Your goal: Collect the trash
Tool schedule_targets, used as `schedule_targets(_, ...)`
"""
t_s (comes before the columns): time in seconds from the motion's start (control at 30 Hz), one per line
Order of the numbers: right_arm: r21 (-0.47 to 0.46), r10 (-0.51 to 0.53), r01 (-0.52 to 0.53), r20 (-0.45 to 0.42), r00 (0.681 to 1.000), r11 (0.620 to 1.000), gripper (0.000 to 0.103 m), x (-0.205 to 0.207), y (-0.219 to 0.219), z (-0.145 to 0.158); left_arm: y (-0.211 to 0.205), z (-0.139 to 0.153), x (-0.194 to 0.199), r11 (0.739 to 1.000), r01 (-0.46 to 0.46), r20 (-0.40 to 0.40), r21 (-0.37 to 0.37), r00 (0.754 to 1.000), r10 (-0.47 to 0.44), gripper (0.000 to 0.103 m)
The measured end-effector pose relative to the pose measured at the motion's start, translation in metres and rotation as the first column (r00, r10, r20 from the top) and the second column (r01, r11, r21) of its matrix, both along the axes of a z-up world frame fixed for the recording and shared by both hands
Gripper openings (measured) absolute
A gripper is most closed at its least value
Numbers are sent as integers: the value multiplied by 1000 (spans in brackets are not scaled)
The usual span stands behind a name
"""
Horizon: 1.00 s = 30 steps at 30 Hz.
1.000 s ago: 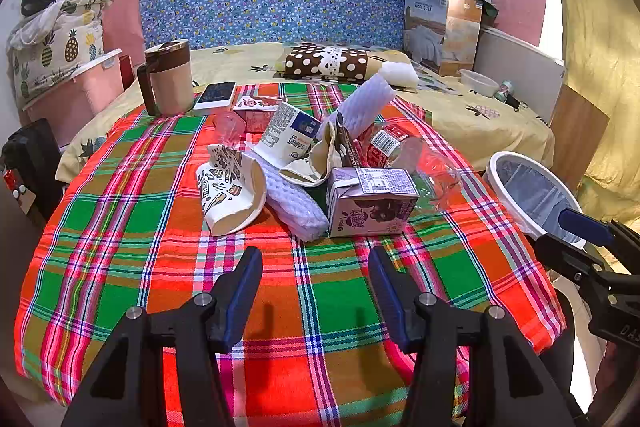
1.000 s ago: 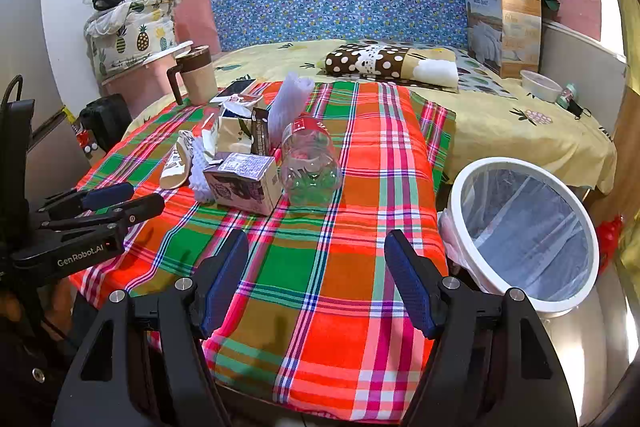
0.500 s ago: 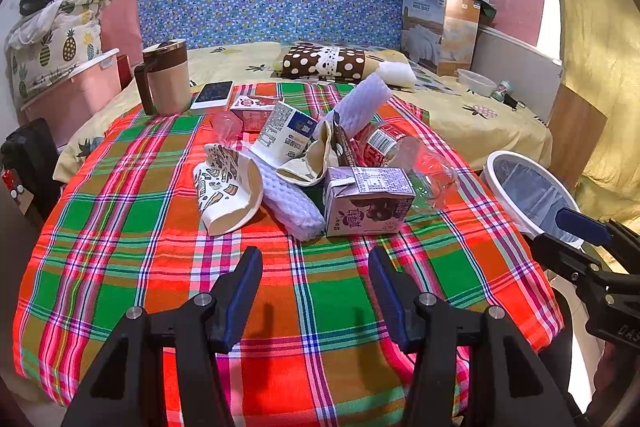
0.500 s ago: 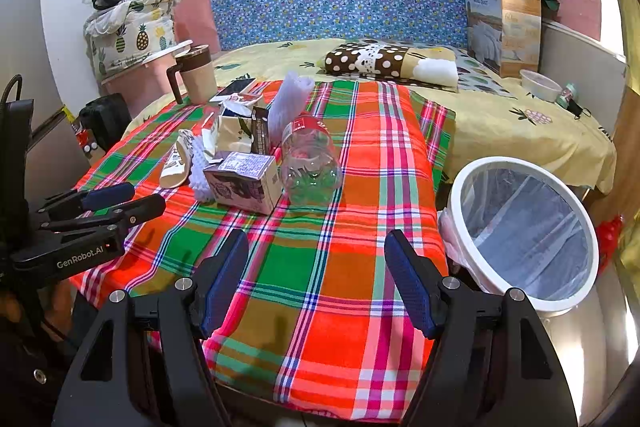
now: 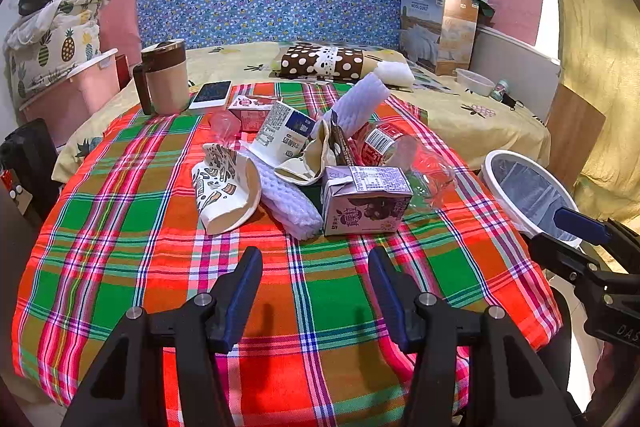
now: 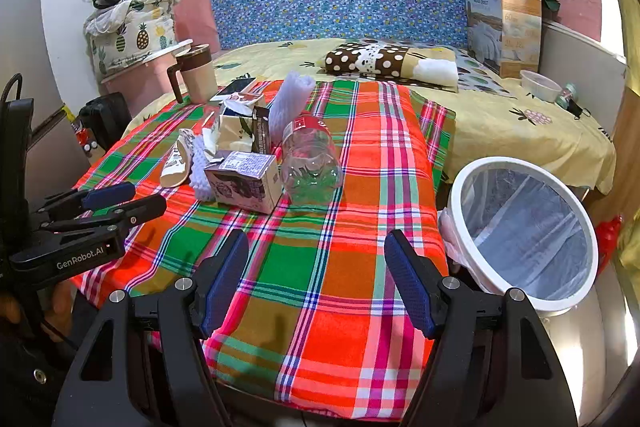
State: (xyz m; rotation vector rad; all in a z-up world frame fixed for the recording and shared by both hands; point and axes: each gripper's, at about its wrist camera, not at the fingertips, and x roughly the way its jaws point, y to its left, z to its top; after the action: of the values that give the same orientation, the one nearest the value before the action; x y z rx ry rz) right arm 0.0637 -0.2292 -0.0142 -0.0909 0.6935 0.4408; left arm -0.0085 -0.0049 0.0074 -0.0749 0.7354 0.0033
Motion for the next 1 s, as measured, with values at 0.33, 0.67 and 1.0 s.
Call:
schedule_targets(0.33,0,0,0,0,1000,1000,72,0,0,0,-1,-1,0,1000,2,0,-3,1000,-2,55)
schedule_targets(0.67,-1,-1,1,-1,1000,1000,72,0,0,-1,-2,-1,0,1000,2,-1,-3,1000,-2,55)
schedule_targets(1.0,-2,-1,1,-2,1000,1000,72,0,0,-1,-2,-1,0,1000,2,0,-3,1000,-2,55)
